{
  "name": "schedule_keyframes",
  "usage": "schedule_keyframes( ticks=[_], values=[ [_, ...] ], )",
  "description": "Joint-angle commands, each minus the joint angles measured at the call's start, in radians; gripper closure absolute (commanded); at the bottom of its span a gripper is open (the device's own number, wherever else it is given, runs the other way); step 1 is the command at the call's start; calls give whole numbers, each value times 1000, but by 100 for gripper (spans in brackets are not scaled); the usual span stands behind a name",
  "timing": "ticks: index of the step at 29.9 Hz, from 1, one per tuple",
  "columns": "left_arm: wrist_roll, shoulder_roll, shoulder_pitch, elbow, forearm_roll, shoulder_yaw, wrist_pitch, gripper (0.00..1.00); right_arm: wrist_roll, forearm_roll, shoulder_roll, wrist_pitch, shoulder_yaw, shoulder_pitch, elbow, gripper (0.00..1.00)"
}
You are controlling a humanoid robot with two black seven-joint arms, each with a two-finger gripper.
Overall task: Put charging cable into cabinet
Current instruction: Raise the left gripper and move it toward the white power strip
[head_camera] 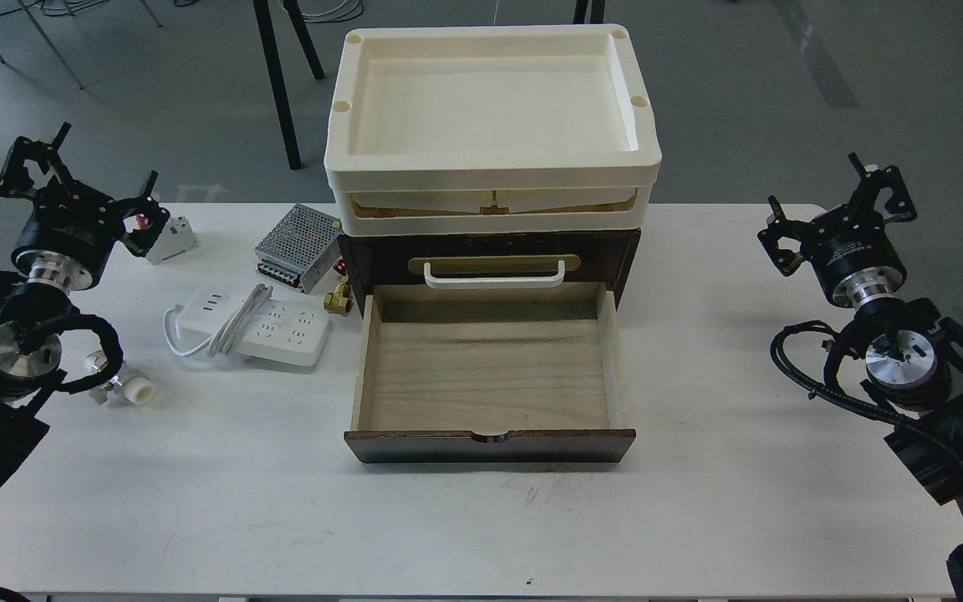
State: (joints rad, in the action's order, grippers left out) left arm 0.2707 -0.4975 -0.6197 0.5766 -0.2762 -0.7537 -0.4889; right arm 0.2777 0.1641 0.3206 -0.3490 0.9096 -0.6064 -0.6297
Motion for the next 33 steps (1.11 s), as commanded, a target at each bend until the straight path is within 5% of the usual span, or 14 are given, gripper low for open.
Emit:
schedule_keyframes(
  ticks=[1, 9, 14, 19, 26, 29, 33],
  values=[
    [2, 1, -3, -1, 0, 2, 0, 0, 0, 0, 0, 1, 0, -1, 1, 0],
    [21, -28, -9, 20, 0, -35, 0, 0, 2, -2, 0, 1, 0, 1, 2, 0],
    [19, -180, -6, 224, 84, -9, 0, 0, 2, -2, 0, 1, -1, -1, 2, 0],
    [28, -340, -25, 385, 424, -22, 0, 1, 2, -2, 0, 1, -1, -1, 2, 0],
    [185, -466, -26, 552, 1033, -29, 0, 11, 2, -2, 0, 1, -3, 1, 1, 0],
    [197, -466, -22, 603, 1270, -12, 10, 11, 3, -2, 0, 1, -3, 1, 1, 0],
    [196, -455, -2, 641, 1621, 42, 125, 11, 3, -2, 0, 1, -3, 1, 1, 0]
  ],
)
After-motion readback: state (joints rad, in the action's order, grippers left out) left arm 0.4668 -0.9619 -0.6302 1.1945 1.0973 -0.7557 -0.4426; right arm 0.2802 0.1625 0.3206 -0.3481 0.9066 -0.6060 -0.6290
